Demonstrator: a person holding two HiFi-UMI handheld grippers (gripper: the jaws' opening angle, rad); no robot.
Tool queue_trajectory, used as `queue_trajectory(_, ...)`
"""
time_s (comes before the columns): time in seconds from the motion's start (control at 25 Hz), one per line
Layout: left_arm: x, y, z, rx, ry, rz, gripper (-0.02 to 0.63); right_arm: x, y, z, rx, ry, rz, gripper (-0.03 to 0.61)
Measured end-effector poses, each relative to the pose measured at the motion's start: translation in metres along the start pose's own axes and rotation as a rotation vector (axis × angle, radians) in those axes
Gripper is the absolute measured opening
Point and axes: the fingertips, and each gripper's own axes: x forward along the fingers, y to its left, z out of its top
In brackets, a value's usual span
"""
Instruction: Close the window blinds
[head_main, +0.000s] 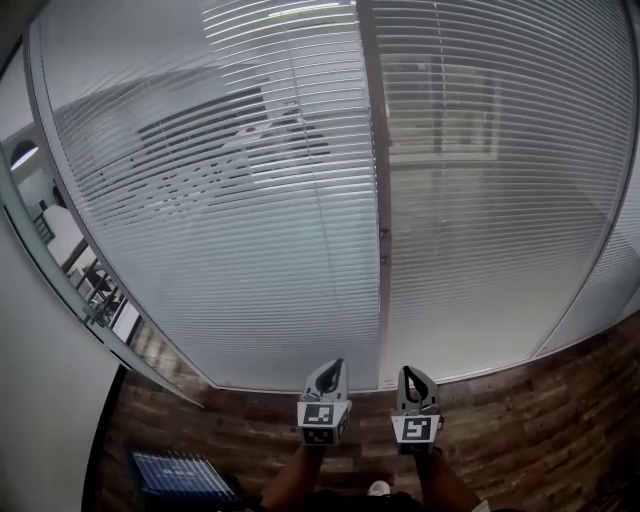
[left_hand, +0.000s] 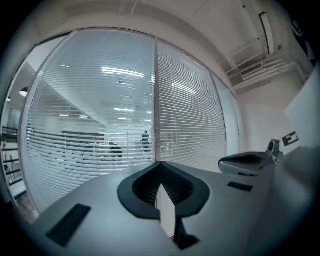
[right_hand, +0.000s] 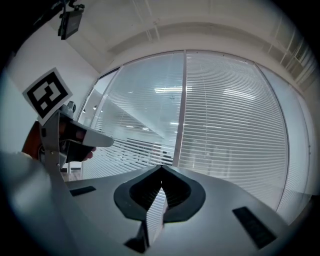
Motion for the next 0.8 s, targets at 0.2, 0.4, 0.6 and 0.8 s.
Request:
queue_trajectory(0.2,0.020,0.012,0.007,0.006,-0.022,0.030,0.000,0.019,-0.008,0.003,0.020,0.001,0.006,0.003)
queue_trajectory(0.4,0.042,0.019,0.007,0.031,-0.013,0.006,0.000,0.044,-0.008,0.013,-0.037,-0.016,0.005,0.003)
queue_trajectory(0.6,0.067,0.023,0.017,0.059,-0.015,-0.066,0.000,0.073,-0.007,0.026,-0.031,-0.012,-0.003,0.003)
queue_trajectory(0.8,0.087,0.037,0.032,0.083,-0.024,-0.092,0.000,0.106,-0.008,0.029,-0.010,-0.005,-0.022,0.003)
